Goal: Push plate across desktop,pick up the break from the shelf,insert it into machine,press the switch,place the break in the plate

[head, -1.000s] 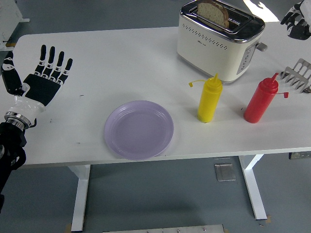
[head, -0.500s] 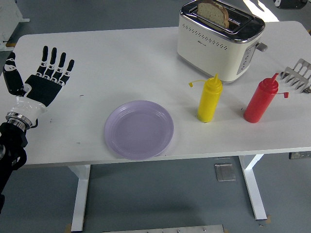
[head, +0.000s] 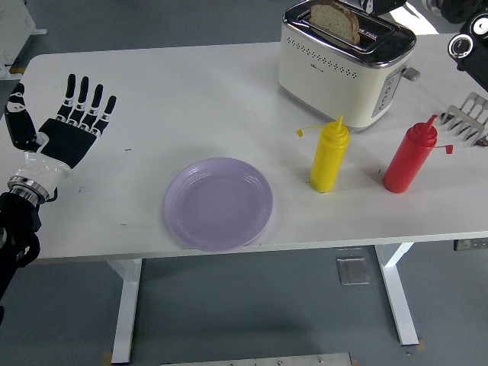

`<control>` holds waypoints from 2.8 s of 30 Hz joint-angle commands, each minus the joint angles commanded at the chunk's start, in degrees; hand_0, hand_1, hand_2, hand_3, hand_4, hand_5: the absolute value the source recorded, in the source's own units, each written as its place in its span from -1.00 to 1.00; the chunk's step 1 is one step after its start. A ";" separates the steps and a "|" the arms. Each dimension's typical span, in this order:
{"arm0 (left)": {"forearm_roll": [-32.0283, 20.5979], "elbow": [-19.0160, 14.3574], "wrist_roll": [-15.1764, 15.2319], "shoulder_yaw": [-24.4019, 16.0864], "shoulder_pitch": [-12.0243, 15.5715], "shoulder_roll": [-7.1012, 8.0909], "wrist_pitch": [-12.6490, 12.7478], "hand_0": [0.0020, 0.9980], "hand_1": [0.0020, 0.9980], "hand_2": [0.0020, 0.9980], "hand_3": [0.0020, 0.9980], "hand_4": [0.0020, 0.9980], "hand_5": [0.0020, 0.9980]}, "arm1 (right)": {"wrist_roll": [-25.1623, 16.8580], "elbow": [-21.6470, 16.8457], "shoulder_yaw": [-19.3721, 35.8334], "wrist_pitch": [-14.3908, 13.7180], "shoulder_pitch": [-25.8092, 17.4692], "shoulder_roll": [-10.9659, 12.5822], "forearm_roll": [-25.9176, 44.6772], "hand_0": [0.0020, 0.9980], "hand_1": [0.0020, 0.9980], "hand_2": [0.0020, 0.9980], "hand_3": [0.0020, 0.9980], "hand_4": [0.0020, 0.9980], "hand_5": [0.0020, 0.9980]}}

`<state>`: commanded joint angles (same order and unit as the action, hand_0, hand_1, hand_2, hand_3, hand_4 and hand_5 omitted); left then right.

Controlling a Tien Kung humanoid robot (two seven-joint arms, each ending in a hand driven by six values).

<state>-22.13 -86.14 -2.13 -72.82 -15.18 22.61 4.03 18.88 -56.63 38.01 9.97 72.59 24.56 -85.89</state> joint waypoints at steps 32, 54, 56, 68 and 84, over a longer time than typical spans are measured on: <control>-0.09 0.59 0.23 2.99 -0.17 1.43 0.17 0.63 0.51 0.38 0.42 0.60 1.00 | 0.61 33.12 -13.27 -4.14 10.75 -17.17 16.46 0.34 0.47 0.55 0.52 0.56 -0.44; -0.25 0.76 0.36 3.90 -0.71 1.57 0.22 0.57 0.38 0.26 0.32 0.59 1.00 | -3.29 38.91 -23.55 -12.40 9.65 -22.82 14.87 0.03 0.33 0.37 0.43 0.36 -0.36; -0.25 0.78 0.38 3.93 -0.74 1.56 0.23 0.57 0.38 0.26 0.32 0.59 1.00 | -3.49 39.13 -23.98 -12.95 9.50 -23.00 14.14 0.03 0.33 0.37 0.43 0.36 -0.36; -0.20 0.78 0.52 4.07 -0.92 1.54 0.34 0.56 0.36 0.26 0.33 0.59 1.00 | -3.80 39.64 -25.82 -14.70 8.71 -23.36 13.24 -0.12 0.23 0.24 0.37 0.00 -0.65; -0.20 0.66 0.62 3.80 -0.75 1.45 0.49 0.57 0.40 0.32 0.33 0.60 1.00 | -3.13 38.02 -27.45 -16.06 8.26 -23.02 13.50 -0.21 0.13 0.01 0.08 -0.34 -1.00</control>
<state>-22.32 -85.48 -1.51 -69.02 -15.94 24.06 4.52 15.75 -18.61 10.55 -6.09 80.85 1.53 -72.39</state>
